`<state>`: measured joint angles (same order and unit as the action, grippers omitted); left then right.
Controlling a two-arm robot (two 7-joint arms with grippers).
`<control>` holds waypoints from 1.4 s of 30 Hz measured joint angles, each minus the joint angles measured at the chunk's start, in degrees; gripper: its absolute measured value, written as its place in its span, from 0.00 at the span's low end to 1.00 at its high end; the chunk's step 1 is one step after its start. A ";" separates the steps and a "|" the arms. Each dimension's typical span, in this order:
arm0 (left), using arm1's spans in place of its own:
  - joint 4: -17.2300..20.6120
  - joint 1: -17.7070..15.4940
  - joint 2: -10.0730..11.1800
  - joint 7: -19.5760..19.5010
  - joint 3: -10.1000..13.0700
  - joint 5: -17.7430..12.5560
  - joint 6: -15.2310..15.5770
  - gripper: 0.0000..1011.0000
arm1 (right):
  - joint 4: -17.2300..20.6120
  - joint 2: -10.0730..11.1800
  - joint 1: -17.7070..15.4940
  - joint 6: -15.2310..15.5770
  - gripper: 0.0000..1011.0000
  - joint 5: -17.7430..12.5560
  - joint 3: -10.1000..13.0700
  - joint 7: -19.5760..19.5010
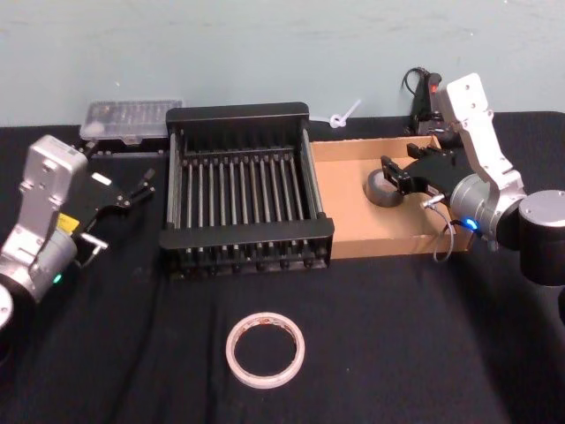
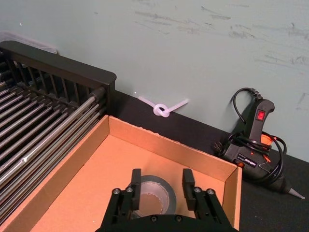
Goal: Pick up the white tape and place it into the black box , Pick up the silver tape and place it into the brown box.
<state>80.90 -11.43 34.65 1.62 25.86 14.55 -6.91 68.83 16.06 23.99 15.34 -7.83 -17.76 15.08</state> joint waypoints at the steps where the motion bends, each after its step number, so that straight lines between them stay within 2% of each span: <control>1: 0.00 0.00 0.00 0.00 0.00 0.00 0.00 0.99 | 0.01 0.01 -0.01 0.00 0.53 -0.02 0.00 0.00; 3: 0.00 0.00 0.00 0.00 0.00 0.00 0.00 0.99 | 0.04 0.01 -0.02 0.01 0.61 -0.03 0.00 0.00; 5: 0.00 0.00 0.00 0.00 0.00 0.00 0.00 0.99 | 0.06 0.03 -0.03 0.02 0.64 -0.04 0.00 0.00; 11: 0.00 0.00 0.00 0.00 0.00 0.00 0.00 0.99 | 0.09 0.06 -0.06 0.04 0.84 -0.07 0.00 0.00; 17: 0.00 0.00 0.00 0.00 0.00 0.00 0.00 0.99 | 0.13 0.06 -0.07 0.06 0.99 -0.10 0.00 0.00; 34: 0.00 0.00 0.00 0.00 0.00 0.00 0.00 0.99 | 0.29 0.06 -0.23 -0.03 0.99 -0.11 0.19 0.20; 42: 0.00 0.00 0.00 0.00 0.00 0.00 0.00 0.99 | 3.72 1.57 -3.12 -2.98 0.99 -0.68 1.54 2.94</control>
<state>80.90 -11.43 34.65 1.62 25.86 14.55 -6.91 72.56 17.63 20.87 12.35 -8.52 -16.22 18.02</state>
